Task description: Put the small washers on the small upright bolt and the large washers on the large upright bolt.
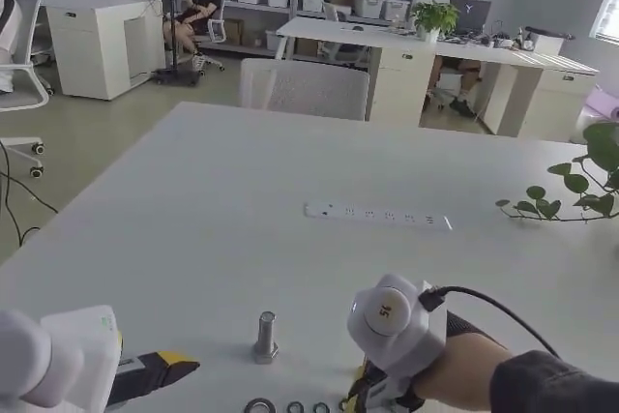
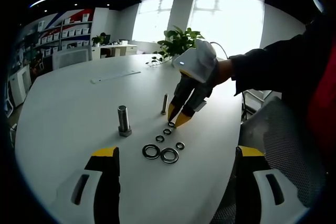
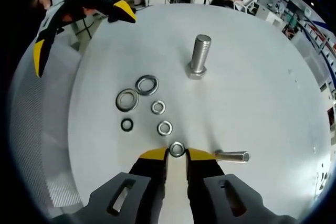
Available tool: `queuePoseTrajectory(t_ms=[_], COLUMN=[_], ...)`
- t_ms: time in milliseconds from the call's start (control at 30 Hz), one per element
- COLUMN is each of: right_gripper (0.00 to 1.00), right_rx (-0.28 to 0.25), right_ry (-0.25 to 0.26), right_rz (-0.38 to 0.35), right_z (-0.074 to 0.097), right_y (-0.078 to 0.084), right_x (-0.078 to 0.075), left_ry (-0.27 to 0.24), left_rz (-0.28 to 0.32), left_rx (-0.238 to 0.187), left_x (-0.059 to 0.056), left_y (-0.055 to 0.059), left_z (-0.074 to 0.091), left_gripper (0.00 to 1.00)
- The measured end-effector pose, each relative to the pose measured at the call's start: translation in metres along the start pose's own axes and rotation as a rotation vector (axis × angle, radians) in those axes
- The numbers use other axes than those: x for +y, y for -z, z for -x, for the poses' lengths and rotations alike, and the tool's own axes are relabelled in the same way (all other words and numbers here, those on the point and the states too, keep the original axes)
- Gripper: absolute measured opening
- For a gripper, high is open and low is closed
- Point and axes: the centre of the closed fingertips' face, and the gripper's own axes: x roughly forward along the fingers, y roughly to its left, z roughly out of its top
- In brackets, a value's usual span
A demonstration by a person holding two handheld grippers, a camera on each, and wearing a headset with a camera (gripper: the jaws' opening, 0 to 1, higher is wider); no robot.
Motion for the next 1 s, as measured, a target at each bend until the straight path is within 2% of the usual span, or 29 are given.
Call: queuePoseTrajectory(t_ms=[667,1000], right_gripper=[0.14,0.14], right_rx=[0.010,0.009], right_ry=[-0.001,-0.001], right_rz=[0.000,-0.003], right_z=[0.0004,0.0073], right_y=[0.0004,-0.0002], right_x=[0.0014,0.0028], left_ry=[-0.002,0.002], left_rz=[-0.005,-0.007], left_rx=[0.017,0.019], left_x=[0.0000,-0.0001], left_y=[0.0055,0.0053], left_z=[0.0001,-0.0001], left_gripper=[0.91,0.90])
